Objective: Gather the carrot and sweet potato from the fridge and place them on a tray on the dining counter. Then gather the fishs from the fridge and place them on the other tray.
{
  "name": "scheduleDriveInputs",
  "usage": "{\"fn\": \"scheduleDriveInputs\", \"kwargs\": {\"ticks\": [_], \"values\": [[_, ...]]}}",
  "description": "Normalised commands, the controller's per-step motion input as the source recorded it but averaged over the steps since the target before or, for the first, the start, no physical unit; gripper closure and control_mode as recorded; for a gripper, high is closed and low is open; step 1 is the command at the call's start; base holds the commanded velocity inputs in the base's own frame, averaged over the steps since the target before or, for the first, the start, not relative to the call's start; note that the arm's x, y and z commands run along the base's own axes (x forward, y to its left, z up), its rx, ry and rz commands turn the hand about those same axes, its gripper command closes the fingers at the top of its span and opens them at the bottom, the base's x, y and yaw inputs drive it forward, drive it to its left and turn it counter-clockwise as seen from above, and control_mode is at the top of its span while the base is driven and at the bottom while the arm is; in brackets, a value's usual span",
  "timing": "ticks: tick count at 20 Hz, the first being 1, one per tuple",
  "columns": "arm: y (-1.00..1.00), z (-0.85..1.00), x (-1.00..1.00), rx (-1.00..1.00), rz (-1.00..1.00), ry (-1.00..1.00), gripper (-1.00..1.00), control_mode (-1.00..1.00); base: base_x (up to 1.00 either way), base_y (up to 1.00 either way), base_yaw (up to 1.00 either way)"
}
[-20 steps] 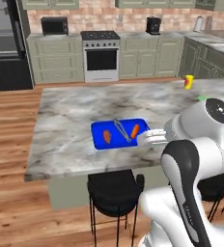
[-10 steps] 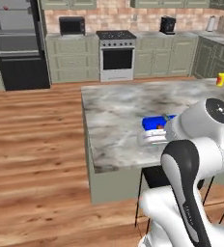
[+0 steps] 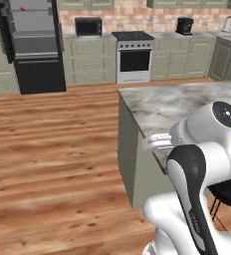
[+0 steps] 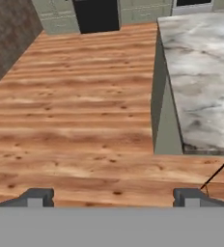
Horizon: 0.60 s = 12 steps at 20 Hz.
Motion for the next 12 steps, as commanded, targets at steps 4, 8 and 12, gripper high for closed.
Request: {"fn": "scheduleDriveInputs", "kwargs": {"ticks": [4, 8, 12], "values": [[0.00, 0.00, 0.00, 0.00, 0.00, 0.00, -1.00, 1.00, 0.73, 1.00, -0.04], [0.00, 0.00, 0.00, 0.00, 0.00, 0.00, -1.00, 1.00, 0.89, 1.00, -0.01], [0.00, 0.00, 0.00, 0.00, 0.00, 0.00, -1.00, 1.00, 0.87, 0.99, 0.00]]}}
